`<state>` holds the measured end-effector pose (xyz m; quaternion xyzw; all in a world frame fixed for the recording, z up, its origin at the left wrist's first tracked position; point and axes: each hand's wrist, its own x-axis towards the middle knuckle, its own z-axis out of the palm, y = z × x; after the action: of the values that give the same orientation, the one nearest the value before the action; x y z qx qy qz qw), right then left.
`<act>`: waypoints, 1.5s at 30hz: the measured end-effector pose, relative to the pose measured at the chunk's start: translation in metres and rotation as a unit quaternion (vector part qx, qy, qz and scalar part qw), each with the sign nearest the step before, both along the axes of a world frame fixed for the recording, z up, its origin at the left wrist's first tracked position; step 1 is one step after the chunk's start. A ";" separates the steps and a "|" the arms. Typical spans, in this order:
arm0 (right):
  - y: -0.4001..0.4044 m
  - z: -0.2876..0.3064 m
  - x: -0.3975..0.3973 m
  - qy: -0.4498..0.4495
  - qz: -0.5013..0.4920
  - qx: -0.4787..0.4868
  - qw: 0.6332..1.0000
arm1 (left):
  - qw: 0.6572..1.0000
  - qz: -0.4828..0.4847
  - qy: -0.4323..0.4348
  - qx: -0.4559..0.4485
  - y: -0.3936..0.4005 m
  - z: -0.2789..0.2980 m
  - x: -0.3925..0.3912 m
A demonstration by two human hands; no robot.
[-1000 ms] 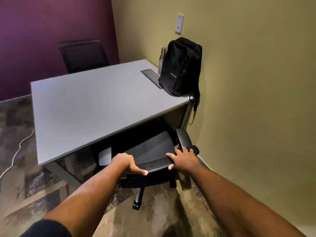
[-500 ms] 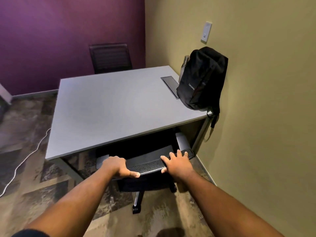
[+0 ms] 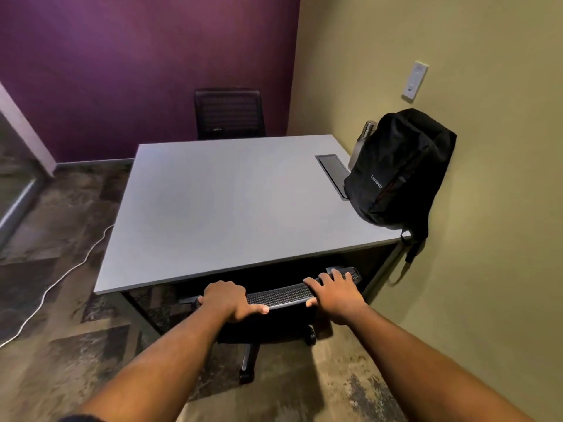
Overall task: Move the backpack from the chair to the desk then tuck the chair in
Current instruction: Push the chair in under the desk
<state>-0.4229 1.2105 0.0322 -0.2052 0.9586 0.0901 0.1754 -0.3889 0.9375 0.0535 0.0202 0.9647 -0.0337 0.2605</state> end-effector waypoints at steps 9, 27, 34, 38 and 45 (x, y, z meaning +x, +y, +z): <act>-0.005 -0.012 -0.052 0.003 0.021 -0.007 1.000 | 0.997 0.077 0.011 0.000 0.003 -0.004 -0.021; -0.013 -0.023 -0.094 0.014 0.065 -0.061 0.996 | 0.980 0.197 -0.003 0.026 0.007 -0.024 -0.048; -0.030 -0.022 -0.089 -0.002 0.056 -0.054 0.997 | 0.979 0.201 -0.004 0.029 -0.006 -0.025 -0.043; -0.028 -0.018 -0.089 -0.012 0.045 -0.056 0.997 | 0.979 0.198 -0.003 0.039 -0.005 -0.024 -0.042; -0.028 -0.016 -0.089 -0.035 0.030 -0.066 0.997 | 0.982 0.183 0.002 0.055 -0.015 -0.032 -0.041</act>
<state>-0.5123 1.1828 0.0162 -0.2477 0.9492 0.0245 0.1924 -0.4302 0.9221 0.0212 -0.1426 0.9528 0.0672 0.2593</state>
